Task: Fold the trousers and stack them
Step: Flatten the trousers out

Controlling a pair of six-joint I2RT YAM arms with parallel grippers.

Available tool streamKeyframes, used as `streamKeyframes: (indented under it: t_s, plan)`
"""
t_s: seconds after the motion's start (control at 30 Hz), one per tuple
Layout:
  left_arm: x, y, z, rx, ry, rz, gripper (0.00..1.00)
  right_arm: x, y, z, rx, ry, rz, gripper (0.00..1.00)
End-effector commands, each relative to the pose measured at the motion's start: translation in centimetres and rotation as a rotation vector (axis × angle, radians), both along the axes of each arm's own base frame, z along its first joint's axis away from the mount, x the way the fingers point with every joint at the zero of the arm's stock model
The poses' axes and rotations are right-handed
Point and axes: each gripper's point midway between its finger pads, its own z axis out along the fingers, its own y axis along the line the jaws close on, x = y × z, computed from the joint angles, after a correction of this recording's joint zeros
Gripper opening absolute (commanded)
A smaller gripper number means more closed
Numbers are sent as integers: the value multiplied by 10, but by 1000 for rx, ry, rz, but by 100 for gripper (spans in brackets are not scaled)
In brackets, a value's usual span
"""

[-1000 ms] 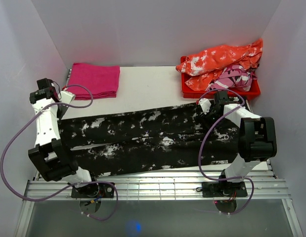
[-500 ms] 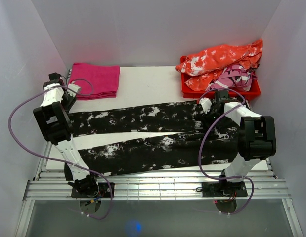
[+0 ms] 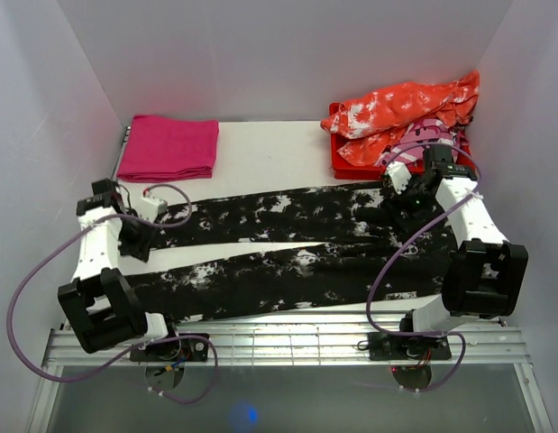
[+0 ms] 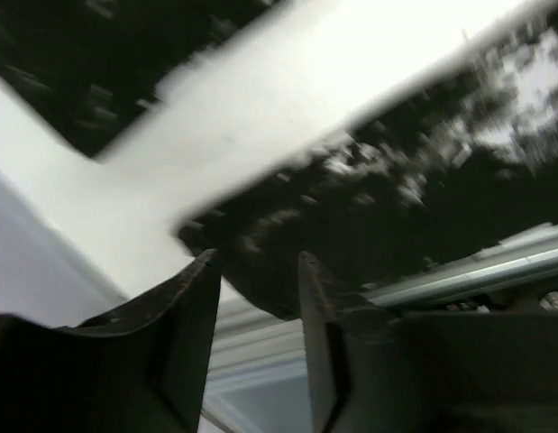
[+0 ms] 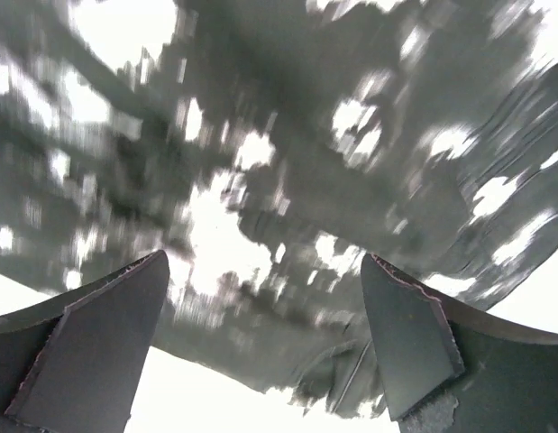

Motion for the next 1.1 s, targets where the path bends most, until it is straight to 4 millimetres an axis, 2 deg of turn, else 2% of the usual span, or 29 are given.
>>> streamKeyframes:
  t_s: [0.0,0.03,0.07,0.13,0.2,0.23,0.3,0.33,0.4,0.47,0.5,0.53,0.57,0.63,0.7,0.8,0.83,0.87,0.93,1.0,1.03,1.07]
  plan:
    - [-64,-23,-49,-90,222,54,46,-51,-11,-12,-25,198,93,93]
    - [-61,-19,-56,-75,206,74,46,-56,-14,-14,-38,224,102,96]
    - [-68,-16,-66,-62,236,106,46,-65,-21,-20,-59,265,96,98]
    - [-67,-8,-83,-44,271,139,45,-71,-26,-25,-78,286,100,100]
    - [-70,0,-98,-42,304,174,43,-79,-31,-35,-100,304,104,100]
    - [-64,9,-105,-24,297,187,40,-81,-32,-38,-107,304,101,96]
    - [-64,21,-122,-21,339,212,37,-85,-36,-44,-132,304,98,95]
    - [-53,32,-123,-11,316,232,35,-91,-38,-55,-140,311,99,94]
    - [-48,39,-136,-27,350,242,34,-95,-40,-63,-158,304,95,93]
    - [-29,54,-138,-18,322,258,33,-106,-39,-78,-152,329,90,90]
    - [-25,57,-146,-23,338,257,33,-109,-37,-83,-147,341,90,89]
    - [-18,61,-148,-18,327,258,33,-110,-36,-87,-138,343,76,88]
    - [-3,75,-143,25,305,266,33,-112,-31,-89,-114,349,76,87]
    - [9,85,-149,35,307,267,33,-115,-23,-91,-81,361,61,87]
    - [30,105,-142,87,271,274,33,-118,-7,-89,-29,376,82,86]
    - [49,130,-136,153,241,274,33,-128,23,-82,49,395,132,86]
    - [53,136,-134,169,233,267,34,-133,44,-77,100,399,179,87]
    - [62,145,-127,192,207,270,36,-134,53,-69,128,395,191,89]
    - [70,149,-118,201,182,256,39,-131,72,-53,222,396,184,92]
    - [82,146,-104,170,134,241,48,-112,74,-30,250,349,160,92]
    - [87,144,-90,168,95,231,52,-104,69,-21,270,327,124,92]
    - [88,132,-83,116,79,197,55,-91,64,-6,269,283,113,92]
